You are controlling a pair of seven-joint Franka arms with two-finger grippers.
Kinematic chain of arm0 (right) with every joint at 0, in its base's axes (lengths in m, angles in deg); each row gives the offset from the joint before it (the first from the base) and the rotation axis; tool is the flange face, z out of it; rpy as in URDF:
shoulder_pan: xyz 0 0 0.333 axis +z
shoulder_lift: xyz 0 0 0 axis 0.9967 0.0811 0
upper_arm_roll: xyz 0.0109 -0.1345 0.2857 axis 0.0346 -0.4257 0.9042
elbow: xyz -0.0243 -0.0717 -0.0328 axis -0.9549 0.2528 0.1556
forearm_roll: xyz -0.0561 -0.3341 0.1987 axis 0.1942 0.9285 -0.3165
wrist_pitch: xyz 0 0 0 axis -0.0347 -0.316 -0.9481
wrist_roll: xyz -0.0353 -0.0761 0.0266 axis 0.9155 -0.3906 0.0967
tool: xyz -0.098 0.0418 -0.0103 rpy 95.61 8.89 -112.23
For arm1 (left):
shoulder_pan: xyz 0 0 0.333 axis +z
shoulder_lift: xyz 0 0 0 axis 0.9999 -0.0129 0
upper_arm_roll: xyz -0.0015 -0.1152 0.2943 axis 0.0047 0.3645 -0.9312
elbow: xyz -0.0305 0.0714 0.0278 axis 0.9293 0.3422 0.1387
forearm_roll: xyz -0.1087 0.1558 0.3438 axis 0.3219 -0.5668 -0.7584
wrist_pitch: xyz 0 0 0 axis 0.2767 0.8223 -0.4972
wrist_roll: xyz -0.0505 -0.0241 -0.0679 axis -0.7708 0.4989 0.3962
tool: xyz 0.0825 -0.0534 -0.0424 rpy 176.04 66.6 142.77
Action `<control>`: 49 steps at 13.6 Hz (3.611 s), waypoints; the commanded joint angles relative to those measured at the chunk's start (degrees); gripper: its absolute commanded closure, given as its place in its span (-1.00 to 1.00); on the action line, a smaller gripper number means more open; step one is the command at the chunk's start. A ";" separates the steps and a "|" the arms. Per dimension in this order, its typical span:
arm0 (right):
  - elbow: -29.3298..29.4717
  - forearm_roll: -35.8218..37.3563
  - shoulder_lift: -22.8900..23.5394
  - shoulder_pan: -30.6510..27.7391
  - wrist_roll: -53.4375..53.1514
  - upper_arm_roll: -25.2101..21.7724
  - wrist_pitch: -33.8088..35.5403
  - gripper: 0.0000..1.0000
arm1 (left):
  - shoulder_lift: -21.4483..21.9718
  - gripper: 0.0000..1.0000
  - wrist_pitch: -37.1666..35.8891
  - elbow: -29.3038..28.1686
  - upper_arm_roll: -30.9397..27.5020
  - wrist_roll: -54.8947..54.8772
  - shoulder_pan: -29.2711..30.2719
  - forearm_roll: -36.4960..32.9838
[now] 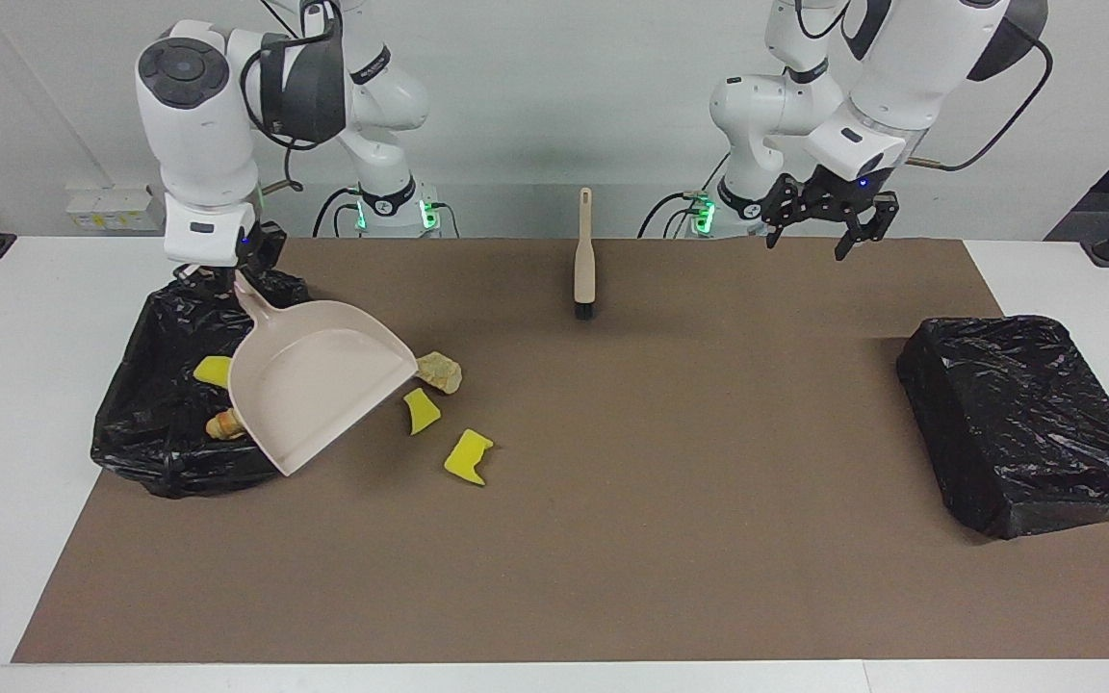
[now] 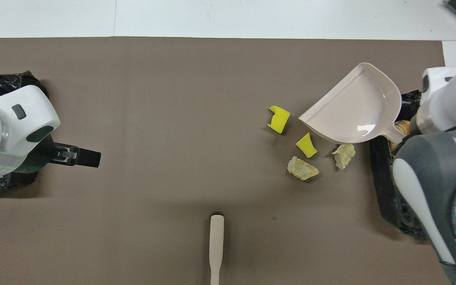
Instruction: Sweep and dump trash in bin
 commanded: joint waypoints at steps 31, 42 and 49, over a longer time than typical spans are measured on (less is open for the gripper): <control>-0.21 -19.09 10.20 31.95 -67.08 0.04 -13.25 -1.00 | -7.97 -1.00 -11.79 14.56 0.75 -3.18 6.05 -6.39; -35.92 -24.80 -9.52 48.47 -85.01 0.04 -34.16 -1.00 | -5.85 -1.00 -8.98 11.13 0.66 -7.57 7.11 -5.95; -42.61 -24.80 -9.51 55.87 -85.29 0.04 -38.58 -0.53 | -5.68 -1.00 -9.50 11.48 0.57 -6.69 7.11 -6.04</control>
